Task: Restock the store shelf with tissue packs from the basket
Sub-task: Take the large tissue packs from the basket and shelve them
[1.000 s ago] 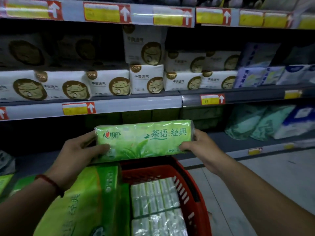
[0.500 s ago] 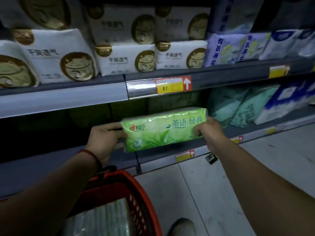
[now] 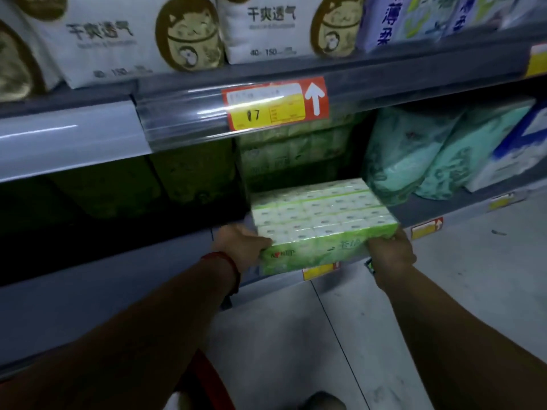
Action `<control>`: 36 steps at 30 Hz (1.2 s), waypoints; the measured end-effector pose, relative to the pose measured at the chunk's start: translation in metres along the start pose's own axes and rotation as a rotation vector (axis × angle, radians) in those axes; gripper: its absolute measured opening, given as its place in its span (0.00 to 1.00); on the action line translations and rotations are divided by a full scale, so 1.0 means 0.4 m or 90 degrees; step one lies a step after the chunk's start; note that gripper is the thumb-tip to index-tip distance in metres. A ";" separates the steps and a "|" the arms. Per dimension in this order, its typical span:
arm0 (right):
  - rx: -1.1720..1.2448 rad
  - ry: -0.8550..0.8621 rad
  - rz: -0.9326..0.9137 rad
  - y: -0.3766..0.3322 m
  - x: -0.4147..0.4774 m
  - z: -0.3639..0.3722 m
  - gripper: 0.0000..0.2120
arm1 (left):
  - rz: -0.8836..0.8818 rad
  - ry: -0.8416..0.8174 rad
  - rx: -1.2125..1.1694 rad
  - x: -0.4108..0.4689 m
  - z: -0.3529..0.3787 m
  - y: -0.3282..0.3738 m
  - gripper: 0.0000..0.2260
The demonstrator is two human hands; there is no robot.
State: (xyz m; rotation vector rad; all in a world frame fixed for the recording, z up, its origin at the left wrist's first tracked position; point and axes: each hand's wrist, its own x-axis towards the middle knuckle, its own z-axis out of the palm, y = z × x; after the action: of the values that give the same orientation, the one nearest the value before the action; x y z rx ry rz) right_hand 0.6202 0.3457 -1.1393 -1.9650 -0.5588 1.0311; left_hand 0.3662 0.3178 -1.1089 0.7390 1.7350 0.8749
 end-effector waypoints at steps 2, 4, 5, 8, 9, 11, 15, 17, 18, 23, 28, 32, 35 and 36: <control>0.022 0.033 0.020 -0.002 0.002 0.021 0.27 | 0.001 -0.010 0.009 -0.004 0.009 0.002 0.11; 0.086 0.073 0.069 -0.012 0.006 0.040 0.32 | -0.019 -0.030 0.056 -0.014 0.019 0.009 0.10; 0.114 0.086 0.092 -0.019 0.003 0.047 0.33 | -0.030 -0.051 0.059 -0.015 0.024 0.006 0.16; 0.160 0.108 0.082 -0.022 -0.001 0.062 0.28 | -0.073 -0.086 -0.083 -0.005 0.043 -0.003 0.28; 0.166 0.105 0.060 -0.025 -0.008 0.068 0.24 | -0.097 -0.093 -0.178 -0.006 0.050 0.003 0.27; 0.189 0.051 0.026 -0.025 -0.016 0.078 0.17 | -0.136 -0.080 -0.305 -0.008 0.060 0.014 0.20; 0.211 -0.085 0.031 -0.023 -0.030 0.104 0.24 | -0.119 -0.067 -0.333 0.008 0.062 0.007 0.17; 0.204 -0.148 0.031 -0.022 -0.038 0.118 0.36 | -0.094 -0.062 -0.347 0.028 0.062 -0.007 0.19; 0.205 -0.176 0.028 -0.024 -0.041 0.122 0.40 | -0.089 -0.065 -0.349 0.029 0.062 -0.011 0.15; 0.124 -0.225 0.002 -0.021 -0.044 0.136 0.43 | -0.090 -0.080 -0.312 0.029 0.054 -0.004 0.12; -0.074 -0.214 -0.096 -0.073 -0.115 0.107 0.40 | -0.071 -0.092 -0.102 -0.003 -0.014 0.016 0.04; -0.217 -0.252 -0.255 -0.133 -0.246 0.080 0.37 | 0.072 -0.068 0.156 -0.085 -0.143 0.058 0.20; -0.325 -0.293 -0.363 -0.167 -0.373 0.058 0.37 | 0.157 -0.066 0.275 -0.179 -0.274 0.091 0.20; -0.349 -0.306 -0.393 -0.178 -0.419 0.050 0.37 | 0.173 -0.062 0.306 -0.211 -0.319 0.095 0.20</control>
State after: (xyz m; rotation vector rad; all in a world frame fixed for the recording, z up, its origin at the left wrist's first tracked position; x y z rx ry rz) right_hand 0.5086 0.2796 -1.0100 -1.7652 -1.7415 0.9989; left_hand 0.2726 0.2434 -1.0059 1.3370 1.8010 0.5851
